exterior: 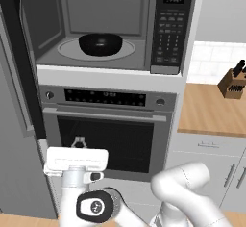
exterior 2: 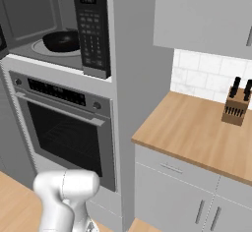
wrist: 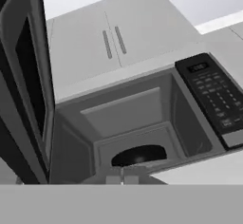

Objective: Open the microwave, place the bowl with waffle inside the microwave, then close the microwave door and turn it on.

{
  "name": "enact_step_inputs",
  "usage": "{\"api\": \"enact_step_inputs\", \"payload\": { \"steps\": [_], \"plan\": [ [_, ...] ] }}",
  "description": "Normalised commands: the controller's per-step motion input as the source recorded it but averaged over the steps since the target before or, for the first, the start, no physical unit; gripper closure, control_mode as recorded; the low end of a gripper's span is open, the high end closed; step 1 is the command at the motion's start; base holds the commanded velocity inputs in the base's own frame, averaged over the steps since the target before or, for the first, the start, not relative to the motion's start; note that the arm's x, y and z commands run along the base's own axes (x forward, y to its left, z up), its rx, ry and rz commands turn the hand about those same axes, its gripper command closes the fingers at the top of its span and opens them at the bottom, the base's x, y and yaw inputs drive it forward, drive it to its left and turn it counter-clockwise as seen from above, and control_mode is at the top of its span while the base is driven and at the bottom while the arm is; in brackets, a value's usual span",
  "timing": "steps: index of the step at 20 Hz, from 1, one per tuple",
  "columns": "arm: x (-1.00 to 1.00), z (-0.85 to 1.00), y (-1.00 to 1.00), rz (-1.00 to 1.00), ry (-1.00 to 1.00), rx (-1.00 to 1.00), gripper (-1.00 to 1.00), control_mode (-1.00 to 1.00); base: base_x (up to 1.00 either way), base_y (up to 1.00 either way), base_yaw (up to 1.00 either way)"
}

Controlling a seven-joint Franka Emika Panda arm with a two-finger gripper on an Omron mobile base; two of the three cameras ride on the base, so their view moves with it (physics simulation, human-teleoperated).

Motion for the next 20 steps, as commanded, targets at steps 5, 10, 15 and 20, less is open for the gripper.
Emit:
{"api": "enact_step_inputs", "payload": {
  "steps": [5, 10, 15, 20],
  "plan": [
    [-0.06, 0.02, 0.85, -0.06, -0.09, -0.11, 1.0, -1.0, 0.0, 0.0, 0.0],
    [-0.11, 0.01, 0.79, -0.08, -0.09, -0.08, 1.0, -1.0, 0.0, 0.0, 0.0],
    [-0.04, 0.0, 0.74, -0.1, -0.09, -0.07, 1.0, -1.0, 0.0, 0.0, 0.0],
    [0.03, 0.0, 0.68, -0.12, -0.02, -0.09, 1.0, -1.0, 0.0, 0.0, 0.0]
  ]
}}
